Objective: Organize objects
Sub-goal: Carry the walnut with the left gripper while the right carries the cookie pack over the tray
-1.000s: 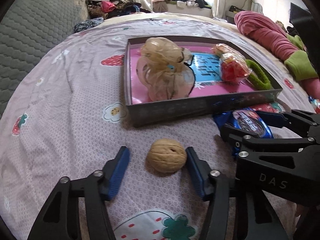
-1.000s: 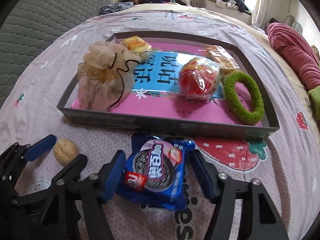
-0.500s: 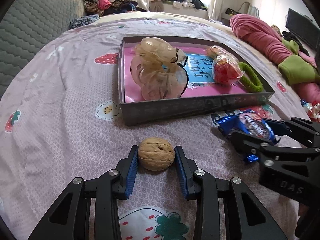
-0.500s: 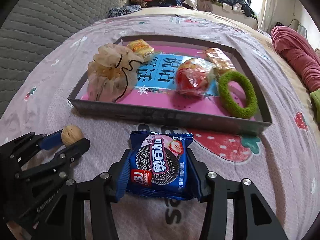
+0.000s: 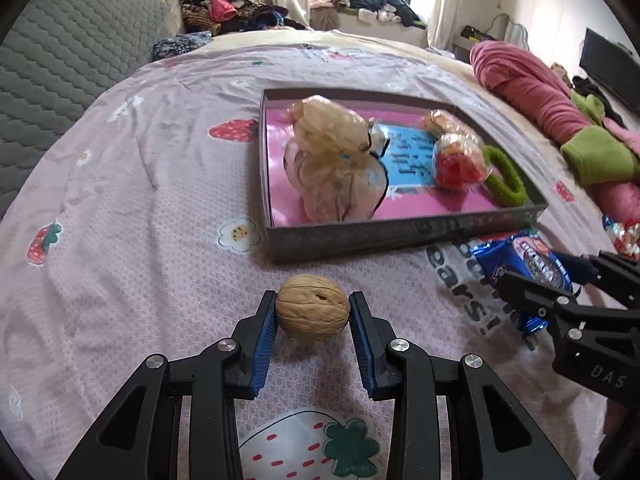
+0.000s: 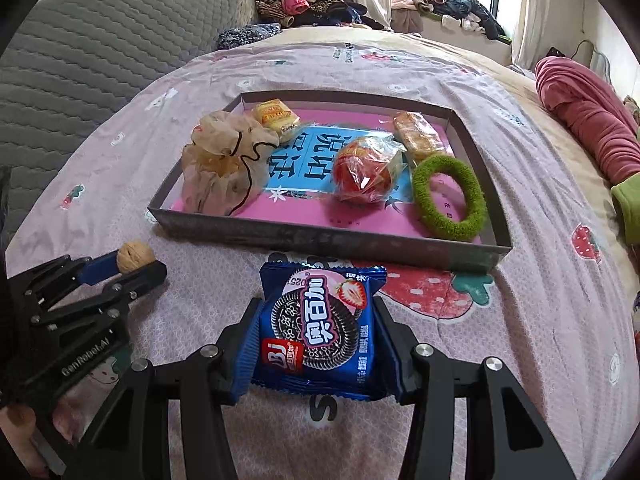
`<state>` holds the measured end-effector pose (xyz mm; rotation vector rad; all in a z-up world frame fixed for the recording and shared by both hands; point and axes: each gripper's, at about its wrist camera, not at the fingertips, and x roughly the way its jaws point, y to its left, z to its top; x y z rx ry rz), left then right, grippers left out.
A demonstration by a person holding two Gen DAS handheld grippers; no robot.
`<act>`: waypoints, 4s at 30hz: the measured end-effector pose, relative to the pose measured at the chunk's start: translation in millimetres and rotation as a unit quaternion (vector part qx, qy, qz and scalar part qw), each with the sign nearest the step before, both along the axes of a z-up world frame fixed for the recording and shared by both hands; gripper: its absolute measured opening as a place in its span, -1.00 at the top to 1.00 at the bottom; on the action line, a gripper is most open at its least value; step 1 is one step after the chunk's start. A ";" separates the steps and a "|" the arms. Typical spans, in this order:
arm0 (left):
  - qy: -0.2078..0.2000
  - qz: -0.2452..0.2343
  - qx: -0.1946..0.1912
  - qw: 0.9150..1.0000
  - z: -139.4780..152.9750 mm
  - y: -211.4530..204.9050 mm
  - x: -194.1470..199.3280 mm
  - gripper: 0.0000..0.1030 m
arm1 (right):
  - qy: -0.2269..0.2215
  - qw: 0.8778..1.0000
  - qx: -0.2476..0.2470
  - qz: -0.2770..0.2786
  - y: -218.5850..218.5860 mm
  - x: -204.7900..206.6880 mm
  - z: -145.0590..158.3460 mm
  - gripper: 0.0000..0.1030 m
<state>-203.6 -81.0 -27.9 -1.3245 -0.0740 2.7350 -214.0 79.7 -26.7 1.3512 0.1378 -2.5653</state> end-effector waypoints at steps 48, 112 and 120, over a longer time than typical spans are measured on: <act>0.110 -0.005 -0.019 0.994 182.9 69.3 -83.9 0.29 | 0.149 0.989 0.001 0.001 67.1 -52.7 177.5 0.00; 0.056 -0.019 0.003 0.998 5.7 86.4 -169.3 0.28 | 0.087 0.996 -0.017 -0.010 82.6 -113.6 25.0 -0.01; 0.051 -0.030 0.001 0.998 1.5 90.5 -168.4 0.29 | 0.070 0.998 -0.007 -0.004 80.1 -117.4 16.1 -0.01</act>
